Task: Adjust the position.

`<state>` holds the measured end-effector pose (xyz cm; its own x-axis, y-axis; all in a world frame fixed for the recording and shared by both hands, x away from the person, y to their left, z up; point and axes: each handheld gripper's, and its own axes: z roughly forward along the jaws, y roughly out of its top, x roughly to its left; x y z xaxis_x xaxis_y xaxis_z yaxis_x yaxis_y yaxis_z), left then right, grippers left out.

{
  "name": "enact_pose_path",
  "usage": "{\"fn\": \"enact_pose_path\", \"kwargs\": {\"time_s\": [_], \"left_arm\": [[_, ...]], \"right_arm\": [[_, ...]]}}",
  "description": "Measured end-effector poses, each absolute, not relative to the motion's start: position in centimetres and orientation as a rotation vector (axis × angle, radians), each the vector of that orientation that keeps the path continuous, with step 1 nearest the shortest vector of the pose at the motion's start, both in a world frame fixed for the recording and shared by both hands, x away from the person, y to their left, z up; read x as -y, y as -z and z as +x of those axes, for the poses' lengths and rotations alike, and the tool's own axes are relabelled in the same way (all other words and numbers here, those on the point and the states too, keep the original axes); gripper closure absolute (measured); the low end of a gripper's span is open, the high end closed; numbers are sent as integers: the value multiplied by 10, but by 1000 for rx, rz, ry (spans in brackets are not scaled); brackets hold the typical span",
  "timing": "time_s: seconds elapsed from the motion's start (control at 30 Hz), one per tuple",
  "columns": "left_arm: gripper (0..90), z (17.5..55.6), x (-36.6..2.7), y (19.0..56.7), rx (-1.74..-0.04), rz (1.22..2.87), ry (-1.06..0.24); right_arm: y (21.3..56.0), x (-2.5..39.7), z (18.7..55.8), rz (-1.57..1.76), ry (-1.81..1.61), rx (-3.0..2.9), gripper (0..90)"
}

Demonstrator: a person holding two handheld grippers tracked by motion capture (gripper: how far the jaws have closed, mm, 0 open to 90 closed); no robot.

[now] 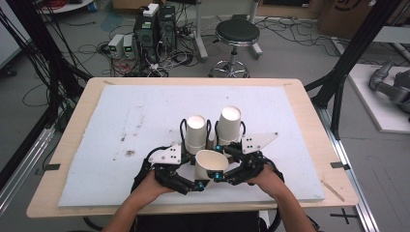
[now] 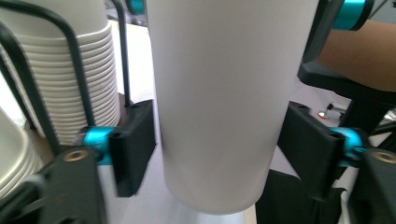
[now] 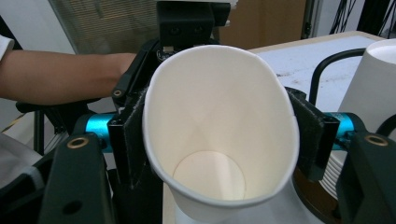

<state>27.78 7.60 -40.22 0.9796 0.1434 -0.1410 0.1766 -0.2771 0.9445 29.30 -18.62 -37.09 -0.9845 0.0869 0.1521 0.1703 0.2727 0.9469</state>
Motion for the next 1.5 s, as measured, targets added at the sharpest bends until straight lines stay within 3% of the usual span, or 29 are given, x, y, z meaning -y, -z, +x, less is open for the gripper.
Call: {"fn": "enact_pose_path", "kwargs": {"time_s": [0.07,0.2,0.33,0.4,0.43,0.67,0.87,1.13,1.37,1.5], "left_arm": [[350,278,-76,402,-229,1852,29],[350,279,-79,400,-240,1804,29],[349,279,-83,397,-247,1766,29],[350,279,-83,398,-247,1763,35],[350,279,-83,398,-250,1769,37],[285,278,-79,403,-295,1814,34],[345,278,-78,405,-265,1816,30],[344,277,-78,403,-259,1788,22],[344,276,-76,401,-241,1792,21],[342,275,-74,401,-252,1796,29]], "right_arm": [[371,186,293,-257,1843,2441,302],[372,187,293,-347,1914,2388,170],[371,190,293,-362,1931,2343,180],[371,191,294,-328,1932,2339,312],[371,192,295,-296,1936,2340,318],[371,190,294,-268,1887,2402,326],[370,190,294,-272,1897,2398,330],[372,185,292,-320,1914,2347,219],[374,181,291,-310,1904,2358,221],[374,182,291,-270,1902,2366,297]]}}
